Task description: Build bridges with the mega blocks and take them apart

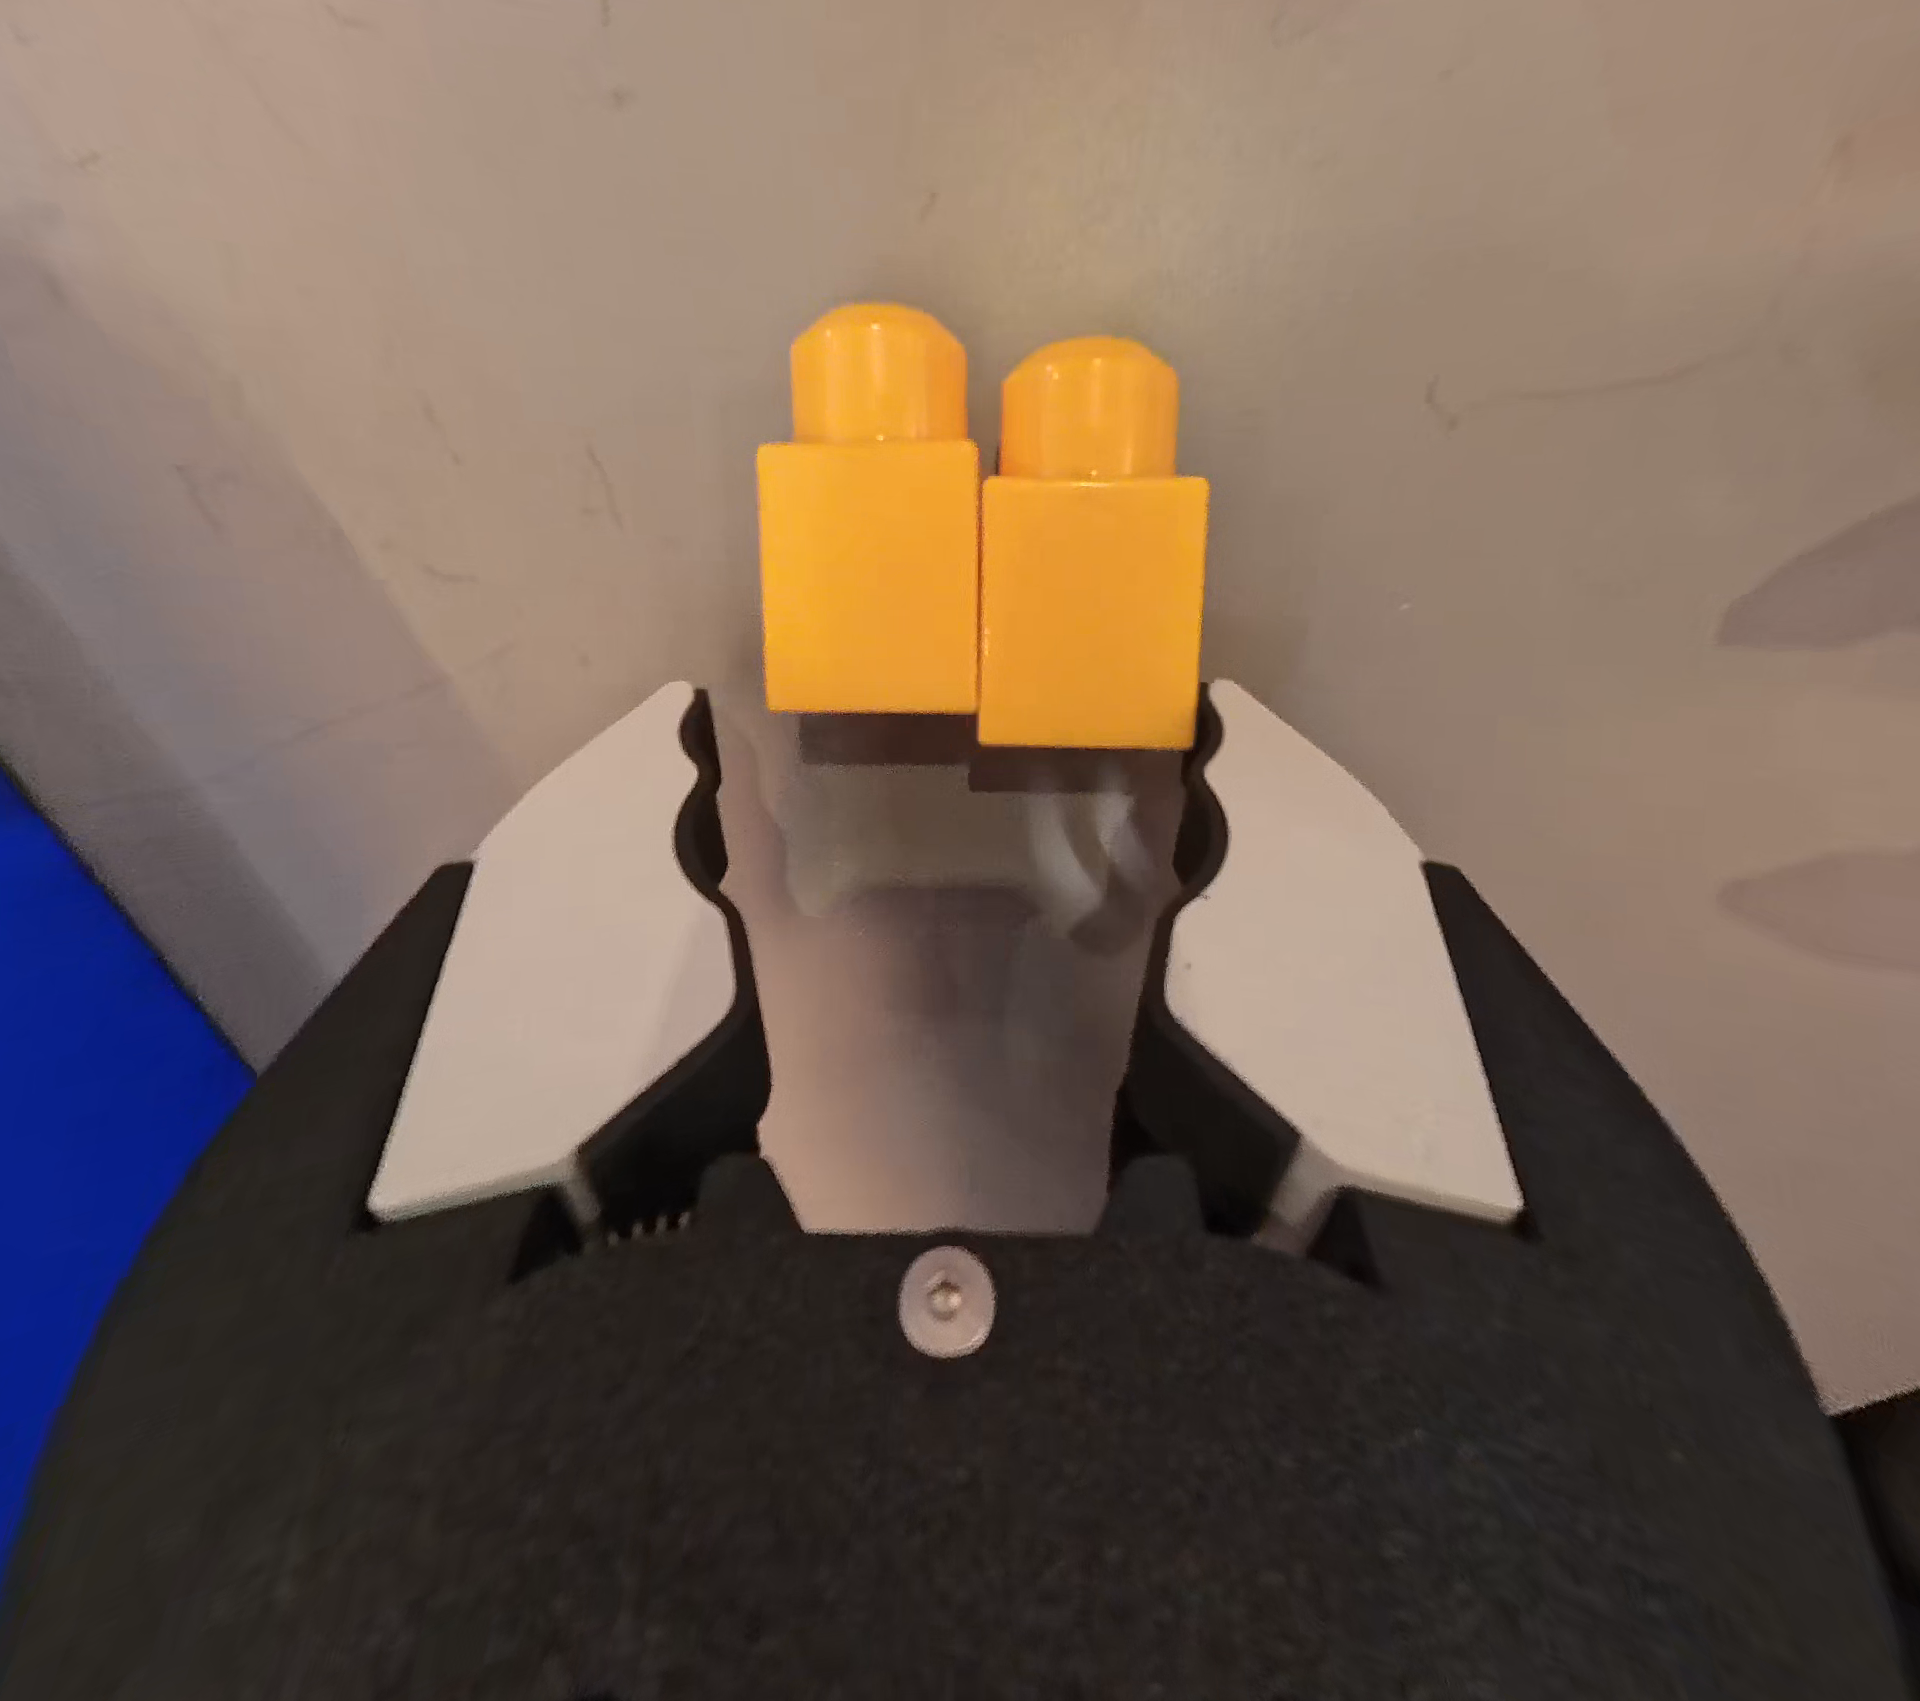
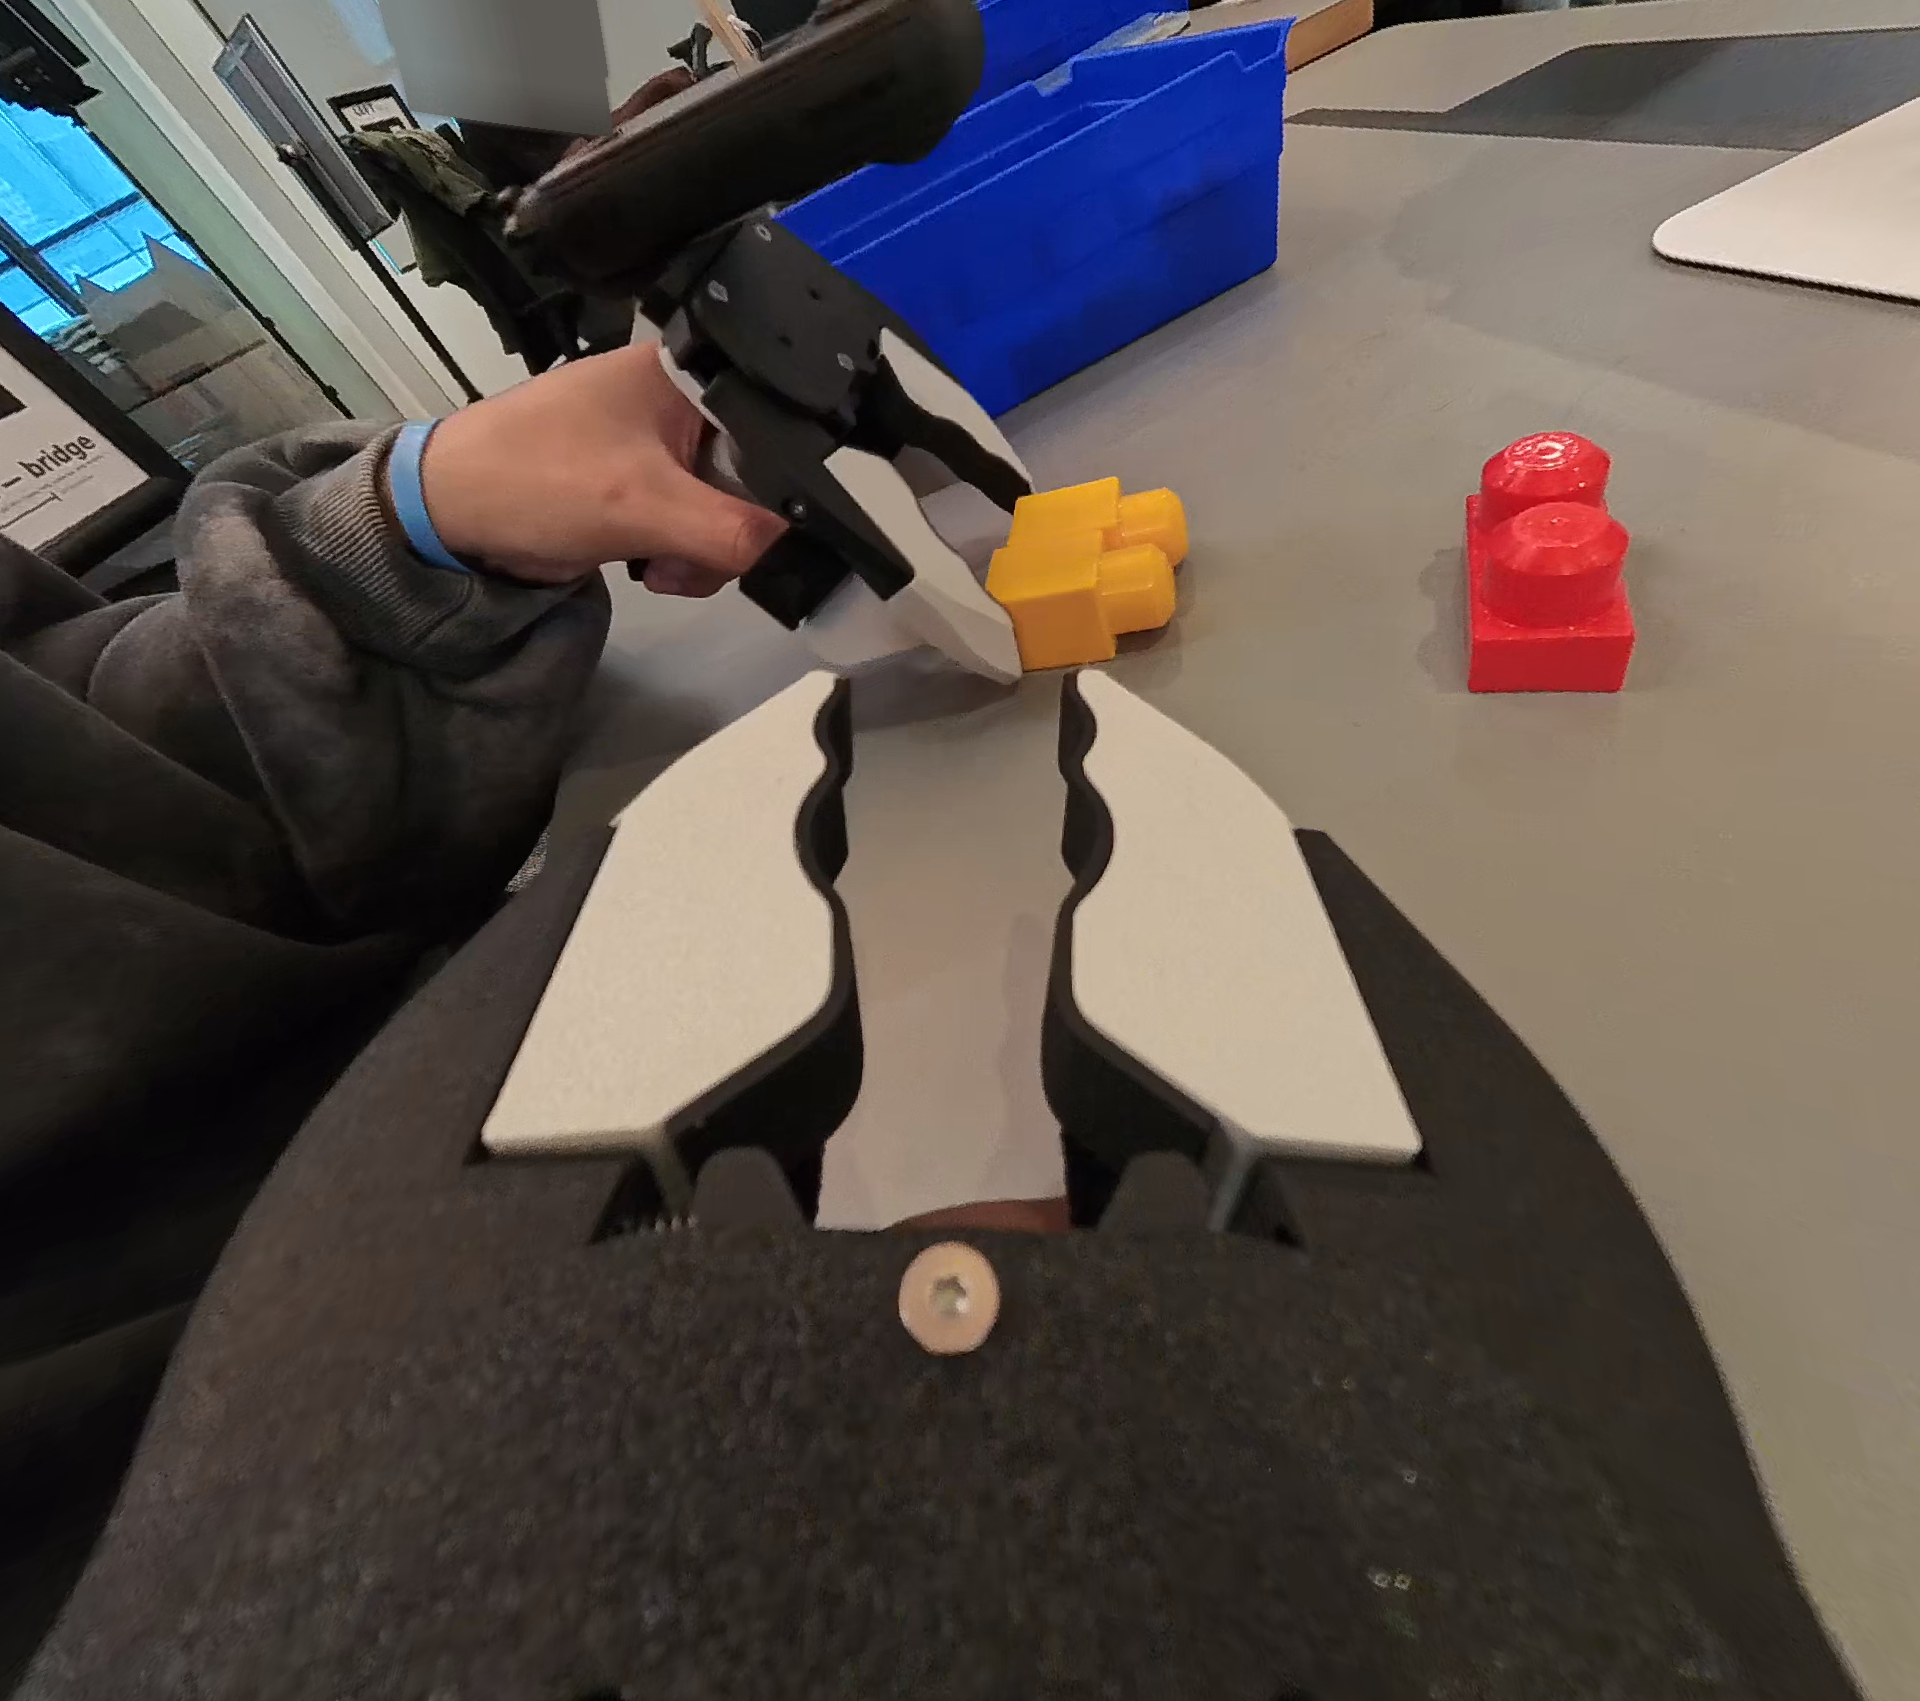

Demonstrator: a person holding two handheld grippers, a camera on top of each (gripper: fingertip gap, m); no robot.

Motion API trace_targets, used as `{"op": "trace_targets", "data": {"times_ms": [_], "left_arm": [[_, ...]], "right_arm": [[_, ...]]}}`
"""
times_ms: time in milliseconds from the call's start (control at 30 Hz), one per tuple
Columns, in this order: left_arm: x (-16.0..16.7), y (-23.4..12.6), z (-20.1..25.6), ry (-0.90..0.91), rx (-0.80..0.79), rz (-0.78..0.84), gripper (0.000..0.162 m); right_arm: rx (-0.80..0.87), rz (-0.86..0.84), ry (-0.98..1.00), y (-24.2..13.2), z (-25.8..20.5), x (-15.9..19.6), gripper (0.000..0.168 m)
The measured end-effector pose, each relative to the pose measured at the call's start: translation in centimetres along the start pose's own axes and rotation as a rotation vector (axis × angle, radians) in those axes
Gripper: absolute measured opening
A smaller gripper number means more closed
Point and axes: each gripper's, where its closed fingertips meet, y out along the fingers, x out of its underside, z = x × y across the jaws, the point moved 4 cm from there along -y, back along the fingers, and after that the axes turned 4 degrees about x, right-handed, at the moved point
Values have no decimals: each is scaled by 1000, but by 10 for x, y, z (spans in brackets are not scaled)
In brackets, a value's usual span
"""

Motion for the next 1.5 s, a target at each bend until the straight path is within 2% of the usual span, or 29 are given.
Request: {"op": "trace_targets", "data": {"times_ms": [267, 367, 500, 667, 800, 1000, 1100, 1167, 1267, 1367, 1500], "left_arm": [[-5, 3, 2, 18, 4, -14, 84], [-9, -5, 2, 27, 4, 12, 87], [-16, -5, 1, 28, 17, -51, 98], [-23, 3, 0, 27, 7, -134, 90], [-22, 13, 3, 13, 62, -174, 75], [-23, 12, -2, 20, 57, -158, 74], [-27, 6, -3, 54, 61, -68, 74], [-36, -6, -5, 85, 48, 49, 75], [-54, -35, -7, 137, 56, 332, 75], [-63, -64, 1, 187, 166, 650, 74], [-52, -76, 10, 255, 240, 841, 74]], "right_arm": [[-1, 1, 4, 0, 1, 0, 38], [-1, -3, 2, 0, 1, 0, 38], [-8, -12, 3, 1, 0, 1, 38], [-10, -13, 3, 1, -1, 2, 39], [-16, -10, 1, 1, -2, 1, 39], [-16, -2, 3, 1, -2, 0, 38], [-15, 3, 7, 0, -2, -1, 38], [-11, 5, 4, 0, -2, -1, 38], [-1, 12, 1, 0, -1, -2, 38], [12, 14, -4, 0, 0, -3, 38], [77, -26, -12, 6, 6, -2, 39]]}}
